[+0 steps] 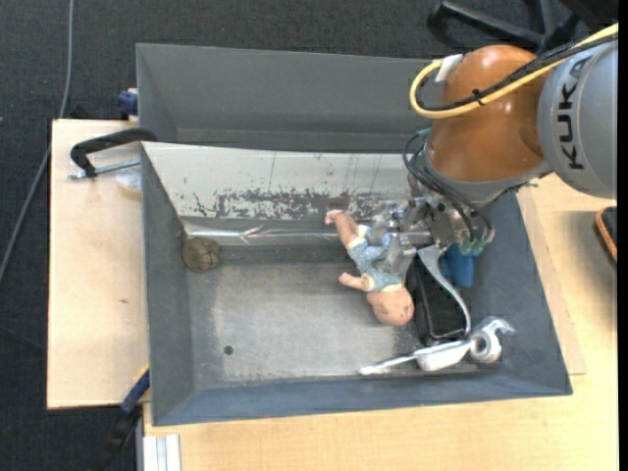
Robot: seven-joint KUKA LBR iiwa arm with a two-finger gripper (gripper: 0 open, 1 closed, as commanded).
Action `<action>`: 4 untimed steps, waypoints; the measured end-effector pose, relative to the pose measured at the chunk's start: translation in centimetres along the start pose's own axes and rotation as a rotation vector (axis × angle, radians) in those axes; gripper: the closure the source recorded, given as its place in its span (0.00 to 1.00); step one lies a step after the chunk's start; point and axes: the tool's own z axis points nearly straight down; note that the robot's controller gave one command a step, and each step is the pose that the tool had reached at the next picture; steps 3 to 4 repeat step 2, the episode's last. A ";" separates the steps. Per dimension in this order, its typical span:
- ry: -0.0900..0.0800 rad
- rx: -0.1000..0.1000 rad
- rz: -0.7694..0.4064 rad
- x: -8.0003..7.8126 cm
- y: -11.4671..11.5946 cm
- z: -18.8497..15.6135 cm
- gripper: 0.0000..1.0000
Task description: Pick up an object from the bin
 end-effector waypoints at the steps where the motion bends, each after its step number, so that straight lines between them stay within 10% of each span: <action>1: 0.000 0.000 0.000 0.0 0.0 0.0 1.00; 4: 0.005 -0.001 -0.012 -0.2 0.0 -4.2 1.00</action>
Offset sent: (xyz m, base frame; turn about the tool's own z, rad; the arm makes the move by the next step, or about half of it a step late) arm 0.0048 -0.0001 0.1104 -0.0291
